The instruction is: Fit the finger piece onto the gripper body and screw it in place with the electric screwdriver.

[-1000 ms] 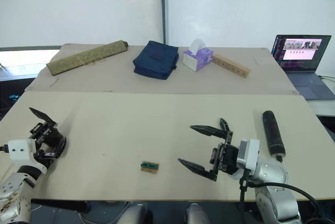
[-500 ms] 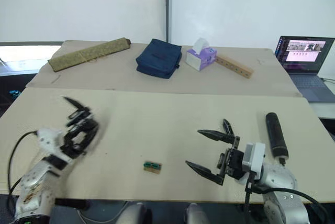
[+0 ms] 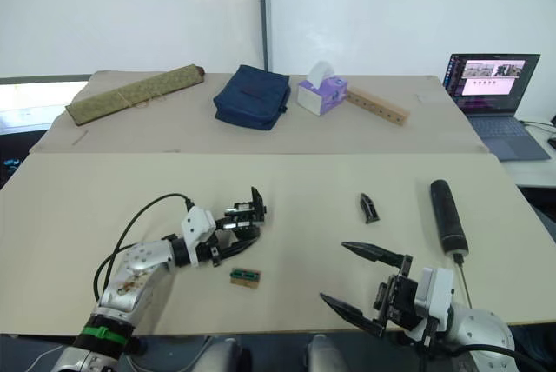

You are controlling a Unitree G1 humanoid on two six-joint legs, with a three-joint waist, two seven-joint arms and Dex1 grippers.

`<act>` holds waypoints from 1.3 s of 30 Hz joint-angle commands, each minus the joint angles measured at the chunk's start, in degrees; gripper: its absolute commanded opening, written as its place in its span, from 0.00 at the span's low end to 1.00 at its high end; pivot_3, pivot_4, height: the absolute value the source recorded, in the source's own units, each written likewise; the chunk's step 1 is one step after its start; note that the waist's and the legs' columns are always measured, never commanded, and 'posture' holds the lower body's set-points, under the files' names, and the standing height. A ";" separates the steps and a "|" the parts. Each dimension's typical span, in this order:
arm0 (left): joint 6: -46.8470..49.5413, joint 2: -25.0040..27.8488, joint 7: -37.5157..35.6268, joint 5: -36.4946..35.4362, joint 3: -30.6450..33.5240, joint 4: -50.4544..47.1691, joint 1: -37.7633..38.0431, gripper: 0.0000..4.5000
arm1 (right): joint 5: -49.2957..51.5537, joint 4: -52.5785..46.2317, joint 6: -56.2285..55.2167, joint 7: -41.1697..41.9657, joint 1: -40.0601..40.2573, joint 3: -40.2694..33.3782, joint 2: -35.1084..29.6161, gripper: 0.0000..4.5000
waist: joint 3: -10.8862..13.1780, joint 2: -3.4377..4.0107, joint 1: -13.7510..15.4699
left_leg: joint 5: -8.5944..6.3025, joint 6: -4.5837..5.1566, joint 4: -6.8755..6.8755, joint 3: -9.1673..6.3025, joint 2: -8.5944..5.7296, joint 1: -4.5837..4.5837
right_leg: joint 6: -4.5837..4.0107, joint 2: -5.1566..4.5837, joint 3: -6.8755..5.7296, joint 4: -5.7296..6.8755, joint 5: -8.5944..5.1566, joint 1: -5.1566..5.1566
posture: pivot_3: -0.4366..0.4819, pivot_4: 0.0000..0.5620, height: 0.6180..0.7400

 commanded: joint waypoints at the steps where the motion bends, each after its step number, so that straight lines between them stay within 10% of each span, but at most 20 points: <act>1: -2.48 -0.29 -1.43 -0.07 -0.19 0.40 -1.99 0.51 | -0.35 -1.81 -2.26 -0.62 0.66 -1.56 0.33 1.00 | 0.00 0.00 0.04 | 0.00 0.00 -0.01 -0.01 -0.01 -0.01 | 0.02 -0.02 0.00 -0.02 -0.01 0.00 | 0.48 0.27 1.00; 10: -3.29 0.59 -4.42 -0.02 -0.07 4.25 -2.07 0.51 | -0.77 -2.93 -3.53 -1.49 3.58 -2.28 0.46 1.00 | -0.01 0.02 0.11 | -0.02 0.03 -0.01 -0.05 -0.02 0.03 | 0.04 -0.07 0.00 0.00 -0.02 0.03 | 0.48 0.27 1.00; 15: -2.97 1.30 -7.88 -1.78 0.60 6.01 -2.80 0.99 | -0.99 -3.05 -3.91 -2.28 3.74 -2.51 0.52 1.00 | -0.05 0.08 0.02 | -0.02 0.03 -0.01 -0.05 -0.01 0.09 | 0.04 -0.06 0.02 0.02 -0.02 0.06 | 0.48 0.27 1.00; 25: -6.92 5.31 -23.27 -4.33 2.06 22.79 -12.47 0.99 | -1.05 -2.80 -4.12 -2.68 3.58 -2.60 0.03 1.00 | -0.06 0.10 -0.03 | -0.02 0.03 -0.01 0.04 -0.02 0.09 | 0.03 -0.01 0.01 0.03 -0.03 0.06 | 0.48 0.27 1.00; 39: -21.22 -3.32 -34.17 1.66 -0.14 46.28 -28.15 0.99 | -1.20 -3.76 -3.45 -2.95 4.15 -3.06 -0.81 1.00 | -0.05 0.07 1.02 | -0.03 0.04 0.12 0.06 -0.13 -0.08 | 0.09 -0.02 0.00 -0.02 -0.01 0.04 | 0.48 0.27 1.00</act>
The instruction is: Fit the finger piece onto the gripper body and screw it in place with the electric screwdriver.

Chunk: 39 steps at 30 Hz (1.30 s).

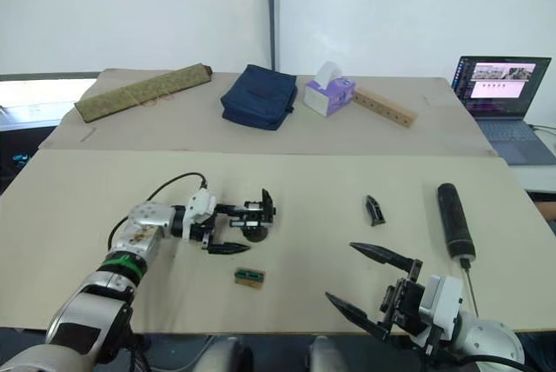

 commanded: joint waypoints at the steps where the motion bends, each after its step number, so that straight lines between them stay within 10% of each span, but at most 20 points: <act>1: -2.40 -1.59 -0.88 1.29 0.04 2.45 -2.07 0.99 | 0.26 -3.11 -0.92 -0.34 0.62 -1.73 -0.82 1.00 | 0.00 0.00 0.04 | 0.00 0.00 0.00 0.00 0.00 0.00 | 0.00 0.00 0.00 0.00 0.00 0.00 | 0.48 0.27 1.00; 4: -3.05 -2.11 -1.23 1.88 0.69 4.64 -3.19 0.99 | 0.44 -3.65 -0.66 -0.62 1.14 -2.20 -1.24 1.00 | 0.00 -0.01 0.02 | 0.00 0.00 0.00 -0.02 0.00 0.00 | 0.01 0.02 0.00 0.01 0.00 0.00 | 0.48 0.27 1.00; 10: -3.49 -1.66 -2.63 0.35 2.85 3.30 -1.59 0.52 | 0.30 -4.04 -0.70 -1.03 2.08 -2.44 -1.54 1.00 | 0.00 -0.01 -0.08 | 0.00 0.01 0.00 -0.04 0.01 0.00 | 0.01 0.02 0.00 0.01 0.00 0.00 | 0.48 0.27 1.00; 22: 21.05 -0.36 29.30 0.04 8.54 -48.38 21.60 0.52 | 1.34 -2.11 1.08 0.75 -0.48 0.42 -1.98 1.00 | 0.10 0.00 -0.84 | -0.01 0.01 0.00 -0.53 0.12 -0.02 | 0.03 -0.08 0.01 0.10 0.01 -0.05 | 0.48 0.27 1.00; 39: 29.67 -6.08 46.07 3.35 1.88 -55.79 32.85 0.52 | 1.86 -0.42 2.23 2.44 -3.40 0.45 -2.75 1.00 | 0.08 0.03 0.30 | -0.01 0.01 0.01 -0.47 0.00 0.06 | 0.03 -0.10 0.02 0.06 0.01 0.04 | 0.48 0.27 1.00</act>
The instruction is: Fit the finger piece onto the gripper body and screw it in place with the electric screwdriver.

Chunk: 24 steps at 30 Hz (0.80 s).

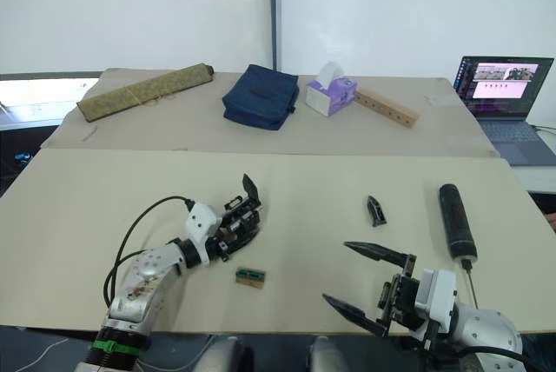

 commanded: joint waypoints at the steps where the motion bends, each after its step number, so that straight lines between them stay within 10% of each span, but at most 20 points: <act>1: 0.34 -0.98 0.70 -1.39 -0.65 -0.59 0.37 0.52 | 1.19 -0.77 0.26 0.32 -0.33 -0.53 -0.47 1.00 | -0.02 0.03 0.05 | 0.00 0.00 0.00 0.00 0.00 0.00 | 0.00 -0.01 0.00 -0.01 0.00 0.01 | 0.48 0.27 1.00; 6: 0.33 2.18 -2.97 -3.67 0.45 -1.36 0.81 0.99 | 1.20 -1.02 0.23 0.46 -0.37 -0.45 -0.08 1.00 | -0.07 0.12 -0.06 | 0.00 0.00 -0.01 0.01 0.01 0.04 | 0.00 0.01 0.00 0.00 0.00 0.02 | 0.48 0.27 1.00; 18: -9.15 16.65 -30.07 -8.75 0.46 16.34 -8.98 0.99 | 1.72 -1.62 1.72 0.42 -0.84 0.13 -0.54 1.00 | -0.08 0.15 -0.29 | 0.00 0.00 -0.04 0.31 0.03 0.06 | -0.05 0.05 0.00 -0.01 -0.03 0.00 | 0.48 0.27 1.00; 24: -18.21 12.79 -38.78 -7.23 -1.53 34.21 -20.12 0.99 | 2.58 -1.48 3.10 0.85 -1.97 -1.79 -2.34 1.00 | -0.08 0.13 0.17 | 0.00 0.00 0.02 0.45 -0.03 0.02 | -0.03 0.06 -0.03 -0.02 -0.02 0.03 | 0.48 0.27 1.00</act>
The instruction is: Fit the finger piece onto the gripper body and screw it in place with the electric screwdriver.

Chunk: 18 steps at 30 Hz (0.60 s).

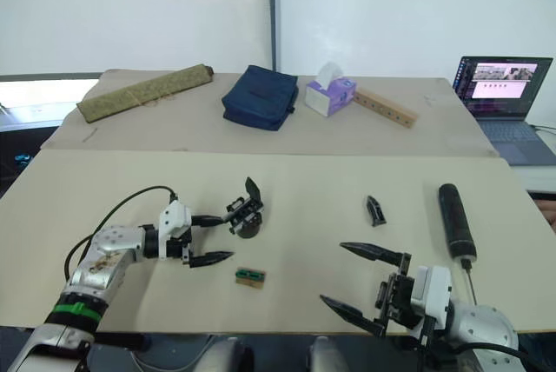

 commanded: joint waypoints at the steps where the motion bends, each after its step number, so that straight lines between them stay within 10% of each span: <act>1: -5.92 -2.56 -5.90 0.30 -1.39 6.88 -4.45 0.99 | 2.28 -1.80 0.62 0.14 0.35 -2.27 -0.97 1.00 | 0.00 -0.02 -0.11 | 0.00 0.00 0.01 0.02 0.00 -0.03 | 0.00 0.01 0.00 -0.03 0.00 -0.03 | 0.48 0.27 1.00; 12: -18.38 -8.62 -11.58 5.66 -2.61 27.84 -15.38 0.99 | 3.34 -7.07 1.93 -1.53 7.32 -7.60 -2.19 1.00 | -0.04 -0.02 -0.21 | -0.03 0.05 0.03 -0.03 -0.03 -0.06 | 0.05 0.02 0.02 0.00 0.00 0.00 | 0.48 0.27 1.00; 18: -19.93 -8.88 -10.15 5.08 0.21 30.93 -16.51 0.51 | 2.13 -7.12 1.08 -2.47 8.43 -7.30 -1.26 1.00 | -0.06 -0.02 -0.15 | -0.03 0.05 0.04 -0.05 -0.03 -0.06 | 0.07 0.00 0.02 -0.01 0.01 0.03 | 0.48 0.27 1.00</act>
